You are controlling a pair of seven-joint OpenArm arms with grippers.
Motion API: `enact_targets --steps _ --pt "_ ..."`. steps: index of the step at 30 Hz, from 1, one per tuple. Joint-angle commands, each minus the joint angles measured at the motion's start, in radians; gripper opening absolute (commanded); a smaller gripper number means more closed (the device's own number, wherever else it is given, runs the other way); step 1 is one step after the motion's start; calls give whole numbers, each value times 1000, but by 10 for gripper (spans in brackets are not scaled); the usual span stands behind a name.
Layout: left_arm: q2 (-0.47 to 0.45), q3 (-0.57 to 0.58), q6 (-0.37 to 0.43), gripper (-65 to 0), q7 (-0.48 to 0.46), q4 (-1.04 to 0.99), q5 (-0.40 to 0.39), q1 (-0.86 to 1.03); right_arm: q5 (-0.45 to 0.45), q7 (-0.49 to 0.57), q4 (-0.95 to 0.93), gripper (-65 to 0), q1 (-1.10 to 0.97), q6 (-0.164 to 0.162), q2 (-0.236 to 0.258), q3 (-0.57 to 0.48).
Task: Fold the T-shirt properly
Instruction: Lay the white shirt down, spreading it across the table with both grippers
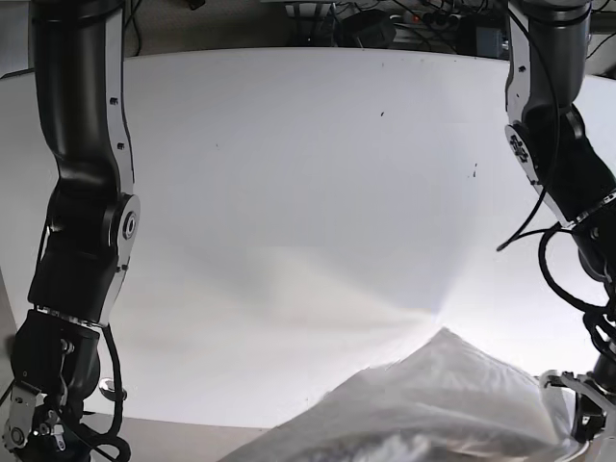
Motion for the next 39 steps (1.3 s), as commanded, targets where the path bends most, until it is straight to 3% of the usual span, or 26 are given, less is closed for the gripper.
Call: enact_targets --steps 1,4,11,17,20,24,30,32,33,35,37,39 --pt "-12 0 -10 -650 -13 18 -12 -21 13 24 21 -628 -30 -4 6 2" --pt "-12 -35 -46 -650 -13 46 -12 49 13 19 144 -628 -198 -4 6 17" --pt "47 -87 -49 -650 -13 190 -14 379 13 -39 408 -628 -685 -4 -6 155" --pt "116 -107 -49 -650 -13 338 -14 720 16 -37 483 -628 -1043 8 -80 290" --pt "131 -107 -49 -650 -13 402 -12 849 114 -40 501 -628 -1169 8 -92 344" --pt "148 -120 -49 -650 -13 457 -12 991 268 -43 501 -628 -1305 -1 -72 378" --pt "153 -172 -49 -650 -14 526 -12 1125 334 -45 503 -612 -1417 5 -63 382" --pt "180 -196 -49 -650 -14 531 -12 1134 357 -45 529 -514 -1436 4 -51 382" --pt "205 -230 -49 -650 -14 532 -8 1135 367 -45 572 -384 -1462 2 -48 381" --pt "226 -258 -49 -650 -14 532 -6 1135 369 -45 659 -184 -1494 5 -51 379" --pt "237 -262 -49 -650 -14 532 -5 1134 369 -45 738 -27 -1512 5 -51 378" --pt "237 -261 -49 -650 -14 532 -5 1134 369 -45 778 0 -1511 1 -52 373"
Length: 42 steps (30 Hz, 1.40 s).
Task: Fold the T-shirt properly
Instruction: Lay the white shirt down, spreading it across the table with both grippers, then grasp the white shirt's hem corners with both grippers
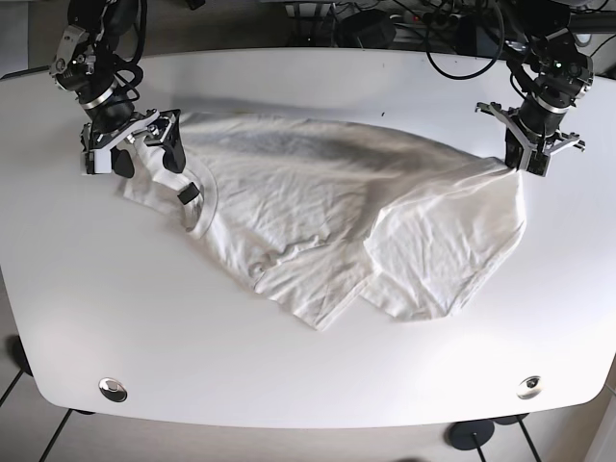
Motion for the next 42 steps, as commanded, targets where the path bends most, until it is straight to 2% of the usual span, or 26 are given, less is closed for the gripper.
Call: enact_targets --steps 1,3,6,9,13,17,19,21,25,27,28,31,32,33,34,35,36,38,42 --pt "-12 -4 6 -650 -19 23 -10 -5 24 24 32 0 24 5 9 -3" --pt "-12 -4 6 -650 -19 23 -10 -6 -12 24 -14 0 110 4 16 -64" --pt "-12 -4 6 -650 -17 23 -8 -6 -164 24 -227 0 297 4 32 -196" --pt "-12 -4 6 -650 -17 23 -8 -3 -249 31 -463 0 473 11 31 -244" --pt "-12 -4 6 -650 -17 23 -8 -3 -263 34 -753 0 694 13 37 -296" --pt "-12 -4 6 -650 -17 23 -8 -5 -253 122 -982 0 806 13 58 -416" --pt "-12 -4 6 -650 -17 23 -8 -8 -252 148 -1016 0 809 13 54 -465" --pt "-12 -4 6 -650 -17 21 -8 -8 -261 148 -1017 0 806 13 14 -514" --pt "-12 -2 6 -650 -17 21 -8 -8 -260 153 -1019 0 797 5 -29 -528" --pt "-12 -2 6 -650 -17 21 -8 -8 -263 154 -1019 -71 797 4 -44 -526" --pt "-12 -2 6 -650 -17 21 -8 -8 -263 163 -1020 -149 797 4 -47 -526" --pt "-12 -2 6 -650 -17 20 -8 -8 -261 214 -1020 -325 797 2 -47 -526" --pt "-12 -2 6 -650 -17 18 -8 -8 -261 226 -1020 -396 797 2 -47 -526" --pt "-12 -2 6 -650 -17 18 -8 -8 -256 235 -1020 -520 797 2 -47 -526" --pt "-12 -2 6 -650 -17 18 -8 -8 -253 235 -1020 -604 797 2 -46 -526" --pt "-12 -2 6 -650 -17 18 -8 -8 -252 235 -1013 -642 797 2 -44 -526" --pt "-12 -2 6 -650 -17 18 -8 -8 -250 234 -1003 -621 794 2 -43 -525" --pt "-12 -2 6 -650 -17 24 -16 -8 -223 223 -933 -634 766 2 -40 -522" --pt "-12 -2 6 -650 -17 69 -16 -8 -118 31 -603 -633 633 -3 -9 -410"
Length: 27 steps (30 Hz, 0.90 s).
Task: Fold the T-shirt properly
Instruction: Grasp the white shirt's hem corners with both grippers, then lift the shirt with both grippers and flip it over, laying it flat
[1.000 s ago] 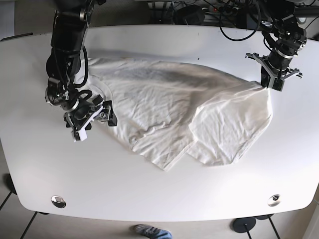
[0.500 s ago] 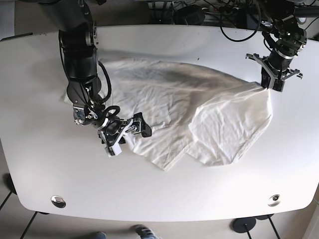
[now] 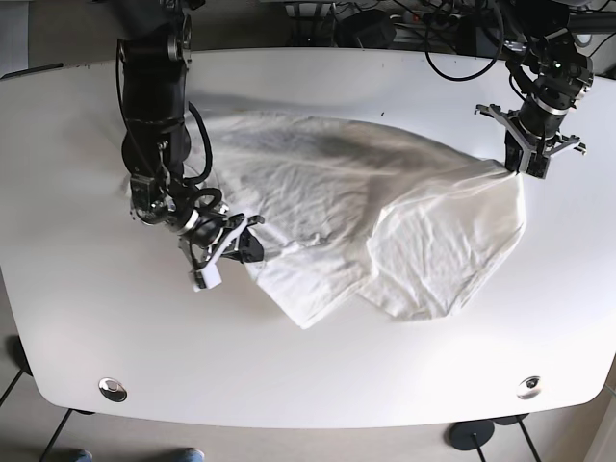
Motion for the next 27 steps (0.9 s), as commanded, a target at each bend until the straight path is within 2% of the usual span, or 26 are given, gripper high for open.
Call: enact_targets --steps 1,3,5,7,8,9,12,15,19,25,27 --pt "-14 -2 6 -650 -25 35 -16 -4 24 -59 181 -633 -24 -11 19 54" --pt "-19 5 6 -650 -25 36 -16 -53 25 -136 391 -633 -104 -26 20 131" --pt "-27 27 6 -650 -25 36 -8 -119 24 -192 552 -633 -145 -26 40 190" --pt "-60 68 6 -650 -22 32 -7 -188 24 -222 604 -633 -145 -26 54 221" --pt "-77 107 6 -650 14 29 -7 -245 24 -225 622 -633 -130 -26 60 229" --pt "-82 140 6 -650 63 23 -7 -319 24 -226 621 -633 -92 -26 89 230" --pt "-87 231 6 -650 158 -37 -5 -501 24 -226 572 -633 0 -26 114 229" --pt "-85 297 6 -650 204 -137 16 -667 24 -226 464 -633 128 -26 131 227" --pt "-79 389 6 -650 207 -306 93 -885 24 -249 323 -633 336 -26 174 224" --pt "-83 439 6 -650 205 -548 95 -1239 24 -268 158 -633 659 -26 231 221" --pt "-83 439 6 -650 205 -611 95 -1368 27 -295 124 -633 778 -26 257 148"
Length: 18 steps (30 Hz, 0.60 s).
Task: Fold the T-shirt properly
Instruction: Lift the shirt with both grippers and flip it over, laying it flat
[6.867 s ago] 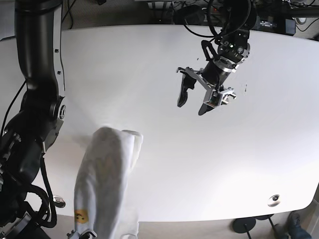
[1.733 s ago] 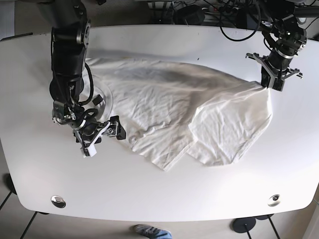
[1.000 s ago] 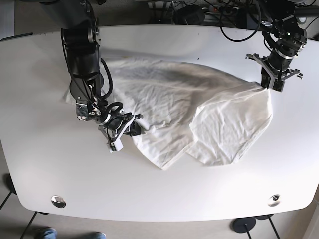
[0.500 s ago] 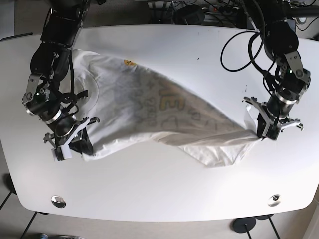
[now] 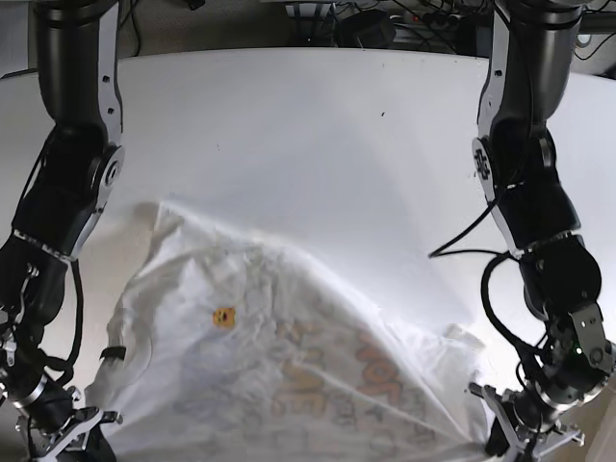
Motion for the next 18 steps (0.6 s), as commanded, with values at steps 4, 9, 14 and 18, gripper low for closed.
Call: enact_targets --steps 4,9,14,18 --pt "-10 0 10 -650 -16 -27 -9 -200 27 3 40 -633 177 1 42 -62" --pt "-46 26 10 -650 35 27 -15 -73 29 -65 189 -633 53 4 45 -55" --pt "-90 24 10 -650 38 174 -13 285 29 -60 402 -633 -366 4 30 40" --pt "-113 23 10 -650 38 262 -13 568 29 -59 488 -633 -696 15 -53 181"
